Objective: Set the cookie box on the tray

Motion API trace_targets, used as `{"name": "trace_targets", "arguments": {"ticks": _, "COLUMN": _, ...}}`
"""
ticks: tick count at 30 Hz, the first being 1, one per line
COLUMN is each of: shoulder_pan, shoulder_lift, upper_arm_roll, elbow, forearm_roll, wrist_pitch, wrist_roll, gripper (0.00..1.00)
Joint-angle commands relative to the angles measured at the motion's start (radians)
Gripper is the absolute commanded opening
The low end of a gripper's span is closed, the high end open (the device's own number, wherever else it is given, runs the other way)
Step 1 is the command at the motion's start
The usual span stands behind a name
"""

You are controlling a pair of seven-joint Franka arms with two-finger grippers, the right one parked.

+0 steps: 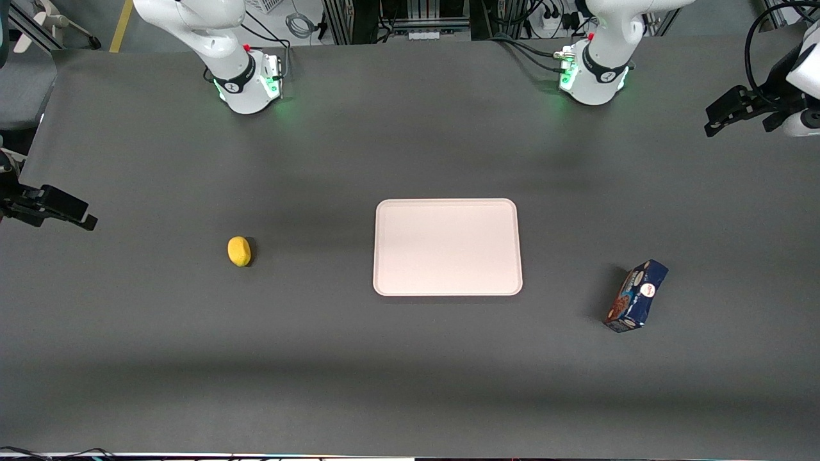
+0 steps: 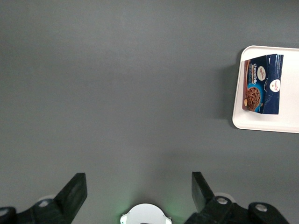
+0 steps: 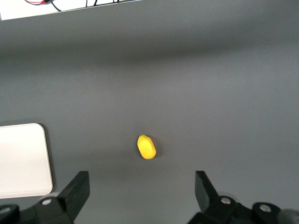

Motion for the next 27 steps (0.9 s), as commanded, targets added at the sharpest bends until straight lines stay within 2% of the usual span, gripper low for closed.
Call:
{"name": "trace_targets", "arguments": {"ticks": 1, "shoulder_pan": -0.003, "shoulder_lift": 0.004, "upper_arm_roll": 0.001, "elbow": 0.021, "forearm_roll": -0.003, "wrist_pitch": -0.026, "wrist_roll": 0.014, "gripper": 1.0}}
{"name": "trace_targets", "arguments": {"ticks": 13, "shoulder_pan": -0.003, "shoulder_lift": 0.028, "upper_arm_roll": -0.002, "elbow": 0.082, "forearm_roll": 0.002, "wrist_pitch": -0.022, "wrist_roll": 0.029, "gripper": 1.0}}
{"name": "trace_targets", "arguments": {"ticks": 20, "shoulder_pan": -0.003, "shoulder_lift": 0.152, "upper_arm_roll": -0.002, "elbow": 0.249, "forearm_roll": 0.011, "wrist_pitch": -0.037, "wrist_roll": 0.122, "gripper": 1.0}}
{"name": "trace_targets", "arguments": {"ticks": 27, "shoulder_pan": -0.006, "shoulder_lift": 0.307, "upper_arm_roll": -0.01, "elbow": 0.302, "forearm_roll": 0.037, "wrist_pitch": -0.017, "wrist_roll": 0.231, "gripper": 1.0}}
